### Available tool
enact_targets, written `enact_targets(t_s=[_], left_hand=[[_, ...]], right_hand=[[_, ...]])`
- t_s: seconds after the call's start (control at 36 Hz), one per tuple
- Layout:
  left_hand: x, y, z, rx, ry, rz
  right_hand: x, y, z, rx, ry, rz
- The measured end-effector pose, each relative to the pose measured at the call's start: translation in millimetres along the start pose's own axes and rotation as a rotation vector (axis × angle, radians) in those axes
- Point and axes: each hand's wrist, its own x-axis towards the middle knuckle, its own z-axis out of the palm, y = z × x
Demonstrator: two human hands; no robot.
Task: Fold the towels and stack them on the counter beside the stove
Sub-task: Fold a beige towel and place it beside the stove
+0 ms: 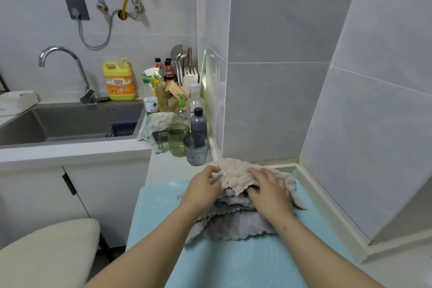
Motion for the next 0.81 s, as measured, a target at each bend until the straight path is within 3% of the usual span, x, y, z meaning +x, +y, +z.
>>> enact_targets(t_s=[0.17, 0.39, 0.56, 0.81], left_hand=[[9, 5, 11, 0.122, -0.037, -0.024], [10, 11, 9, 0.065, 0.138, -0.011], [-2, 29, -8, -0.216, 0.228, 0.103], [-35, 72, -45, -0.729, 0.276, 0.192]], right_hand=[[9, 7, 7, 0.123, -0.009, 0.017], [3, 4, -15, 0.427, 0.187, 0.121], [-5, -3, -44, 0.57, 0.347, 0.11], [-29, -35, -86, 0.717, 0.54, -0.074]])
